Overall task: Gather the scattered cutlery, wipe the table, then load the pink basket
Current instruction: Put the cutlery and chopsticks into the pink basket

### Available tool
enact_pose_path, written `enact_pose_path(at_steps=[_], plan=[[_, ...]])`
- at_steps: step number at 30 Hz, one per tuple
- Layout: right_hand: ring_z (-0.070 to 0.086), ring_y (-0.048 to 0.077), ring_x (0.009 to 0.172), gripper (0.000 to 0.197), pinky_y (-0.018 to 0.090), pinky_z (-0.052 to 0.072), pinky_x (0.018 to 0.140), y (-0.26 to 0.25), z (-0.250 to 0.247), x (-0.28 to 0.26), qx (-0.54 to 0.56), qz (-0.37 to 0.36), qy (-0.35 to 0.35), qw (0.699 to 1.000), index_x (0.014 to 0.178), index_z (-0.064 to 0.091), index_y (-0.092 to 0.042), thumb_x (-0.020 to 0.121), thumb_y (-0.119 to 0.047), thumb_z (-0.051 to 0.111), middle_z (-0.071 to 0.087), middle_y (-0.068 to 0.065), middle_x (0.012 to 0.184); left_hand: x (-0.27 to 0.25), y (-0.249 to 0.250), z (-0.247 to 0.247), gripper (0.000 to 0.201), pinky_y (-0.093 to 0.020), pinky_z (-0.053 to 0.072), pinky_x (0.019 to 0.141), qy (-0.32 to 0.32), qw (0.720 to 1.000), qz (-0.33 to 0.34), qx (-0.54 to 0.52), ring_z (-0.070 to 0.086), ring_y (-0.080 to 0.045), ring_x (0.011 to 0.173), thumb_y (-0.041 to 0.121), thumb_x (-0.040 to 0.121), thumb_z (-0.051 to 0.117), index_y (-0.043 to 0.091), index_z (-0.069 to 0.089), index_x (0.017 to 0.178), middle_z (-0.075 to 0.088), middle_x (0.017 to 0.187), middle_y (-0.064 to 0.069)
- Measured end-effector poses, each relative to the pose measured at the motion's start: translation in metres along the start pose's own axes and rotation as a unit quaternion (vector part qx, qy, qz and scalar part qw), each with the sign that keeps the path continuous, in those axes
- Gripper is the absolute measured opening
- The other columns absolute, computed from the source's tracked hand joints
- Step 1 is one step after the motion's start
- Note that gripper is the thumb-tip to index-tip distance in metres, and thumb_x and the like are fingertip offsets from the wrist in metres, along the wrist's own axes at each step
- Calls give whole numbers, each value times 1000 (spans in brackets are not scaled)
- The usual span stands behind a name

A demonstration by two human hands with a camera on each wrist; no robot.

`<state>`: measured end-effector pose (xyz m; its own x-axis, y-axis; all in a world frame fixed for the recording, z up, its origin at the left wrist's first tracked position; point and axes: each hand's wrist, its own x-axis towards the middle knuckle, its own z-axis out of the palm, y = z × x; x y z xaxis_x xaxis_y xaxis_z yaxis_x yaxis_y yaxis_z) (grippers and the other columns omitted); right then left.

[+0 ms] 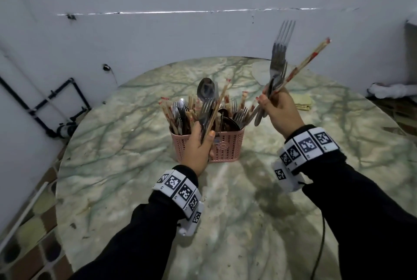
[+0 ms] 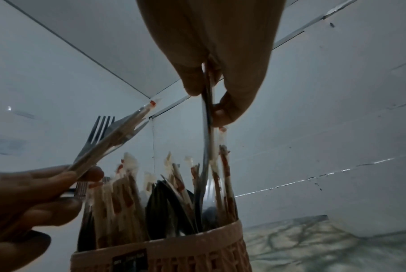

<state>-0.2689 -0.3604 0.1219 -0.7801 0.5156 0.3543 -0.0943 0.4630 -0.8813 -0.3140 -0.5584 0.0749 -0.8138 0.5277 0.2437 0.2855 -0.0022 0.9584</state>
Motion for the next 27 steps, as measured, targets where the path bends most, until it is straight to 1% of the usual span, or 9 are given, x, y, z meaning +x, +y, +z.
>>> enact_pose_path(at_steps=[5, 8, 10, 14, 18, 21, 23, 25, 27], plan=[[56, 17, 69, 6, 13, 43, 66, 10, 20, 12, -49, -28, 12, 998, 87, 55, -14, 90, -16, 60, 59, 9, 81, 6, -6, 2, 30, -2, 43, 51, 10, 1000, -16, 8, 52, 17, 54, 9, 98, 40, 39, 40, 93, 52, 83, 15], [61, 28, 74, 13, 38, 53, 74, 25, 30, 13, -44, -27, 37, 998, 92, 65, 0, 83, -10, 68, 66, 16, 84, 7, -9, 5, 28, -9, 44, 50, 17, 1000, -26, 5, 51, 9, 51, 11, 98, 40, 38, 42, 95, 52, 81, 11], [59, 25, 73, 17, 39, 53, 74, 28, 34, 12, -40, -23, 49, 998, 91, 66, 5, 80, -7, 70, 65, 12, 82, 8, -12, 7, 25, -15, 44, 48, 22, 999, -36, 1, 48, 3, 47, 12, 98, 40, 37, 43, 99, 51, 76, 8], [61, 20, 75, 19, 24, 49, 72, 36, 38, 10, -58, -6, 22, 998, 90, 68, 3, 81, -14, 70, 64, 6, 81, 9, -15, 10, 23, -21, 42, 49, 32, 998, -49, -6, 45, 0, 45, 11, 98, 40, 29, 43, 112, 49, 71, 8], [65, 27, 85, 24, 39, 53, 81, 41, 31, 13, -63, 26, -41, 997, 94, 69, -3, 87, -25, 64, 65, 7, 85, 9, -15, 12, 23, -18, 42, 48, 34, 998, -57, 2, 46, 0, 45, 12, 98, 40, 22, 44, 118, 50, 71, 9], [64, 24, 94, 24, 41, 53, 85, 38, 25, 16, -55, 39, -106, 992, 101, 65, -13, 91, -32, 56, 66, 6, 98, 9, -15, 12, 23, -17, 43, 47, 35, 998, -61, 3, 46, 0, 46, 13, 98, 40, 17, 44, 120, 51, 71, 9], [62, 20, 95, 21, 33, 55, 77, 37, 22, 18, -54, 34, -138, 988, 106, 62, -18, 94, -32, 51, 62, 4, 106, 8, -16, 12, 24, -17, 43, 47, 35, 998, -61, 3, 46, 0, 46, 14, 97, 40, 15, 44, 121, 50, 71, 9], [58, 15, 86, 13, 18, 53, 60, 38, 19, 18, -51, 26, -144, 988, 104, 58, -23, 95, -28, 50, 57, 3, 110, 7, -16, 13, 24, -18, 43, 48, 36, 997, -64, 4, 47, -1, 46, 14, 97, 41, 18, 44, 120, 50, 70, 9], [58, 16, 84, 10, 15, 51, 54, 40, 18, 18, -44, 14, -144, 989, 102, 57, -24, 96, -22, 49, 57, 5, 112, 6, -17, 13, 23, -20, 43, 49, 35, 997, -65, 2, 47, -3, 48, 14, 98, 41, 21, 45, 119, 50, 69, 10]])
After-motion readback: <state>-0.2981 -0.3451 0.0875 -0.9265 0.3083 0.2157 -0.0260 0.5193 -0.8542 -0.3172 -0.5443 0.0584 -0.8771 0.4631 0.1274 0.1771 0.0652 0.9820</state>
